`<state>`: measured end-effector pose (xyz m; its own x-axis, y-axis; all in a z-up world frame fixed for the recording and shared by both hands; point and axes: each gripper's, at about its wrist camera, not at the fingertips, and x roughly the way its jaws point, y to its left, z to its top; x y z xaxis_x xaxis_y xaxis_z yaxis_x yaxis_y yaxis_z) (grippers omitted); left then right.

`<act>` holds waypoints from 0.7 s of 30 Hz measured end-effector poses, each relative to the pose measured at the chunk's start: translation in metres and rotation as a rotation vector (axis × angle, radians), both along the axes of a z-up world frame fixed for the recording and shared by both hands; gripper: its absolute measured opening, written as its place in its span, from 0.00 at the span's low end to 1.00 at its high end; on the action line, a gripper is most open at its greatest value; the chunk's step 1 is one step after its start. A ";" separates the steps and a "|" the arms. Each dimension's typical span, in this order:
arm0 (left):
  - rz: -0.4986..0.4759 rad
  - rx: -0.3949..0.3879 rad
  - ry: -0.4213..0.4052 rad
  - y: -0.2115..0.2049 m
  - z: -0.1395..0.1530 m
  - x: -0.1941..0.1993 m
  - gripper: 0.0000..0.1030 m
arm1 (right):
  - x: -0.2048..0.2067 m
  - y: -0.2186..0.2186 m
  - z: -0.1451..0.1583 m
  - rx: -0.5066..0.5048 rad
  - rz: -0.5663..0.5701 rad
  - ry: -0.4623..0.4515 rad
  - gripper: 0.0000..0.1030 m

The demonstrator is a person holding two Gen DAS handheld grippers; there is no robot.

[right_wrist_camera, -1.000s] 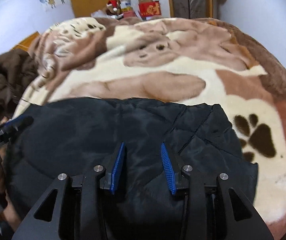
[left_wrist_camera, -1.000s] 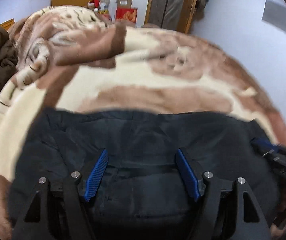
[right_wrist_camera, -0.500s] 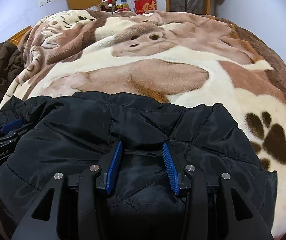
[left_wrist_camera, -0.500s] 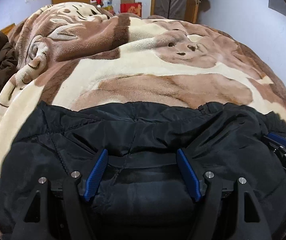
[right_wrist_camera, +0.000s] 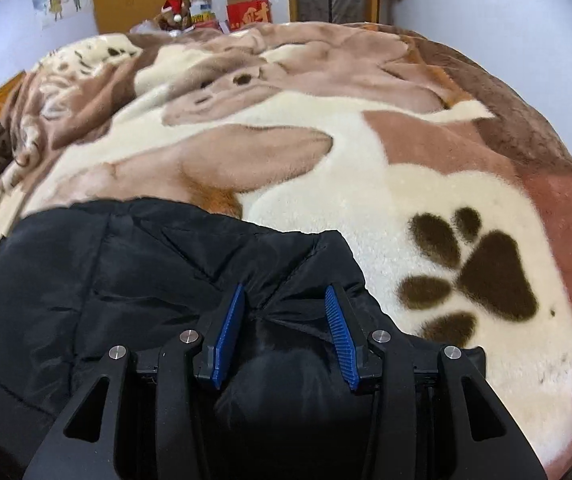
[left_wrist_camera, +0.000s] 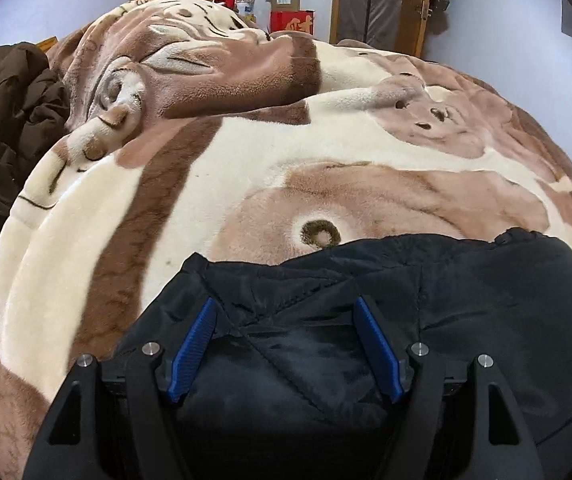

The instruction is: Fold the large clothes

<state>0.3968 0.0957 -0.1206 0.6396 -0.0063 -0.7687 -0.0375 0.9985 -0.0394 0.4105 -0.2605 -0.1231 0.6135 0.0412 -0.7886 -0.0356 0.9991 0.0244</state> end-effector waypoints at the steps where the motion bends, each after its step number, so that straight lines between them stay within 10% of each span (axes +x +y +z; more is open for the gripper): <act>1: 0.002 -0.006 -0.001 0.000 -0.002 0.002 0.72 | 0.000 0.000 -0.002 0.001 -0.001 0.000 0.41; 21: 0.008 -0.028 0.003 0.006 0.015 -0.004 0.67 | 0.001 -0.001 0.004 -0.008 -0.011 0.018 0.41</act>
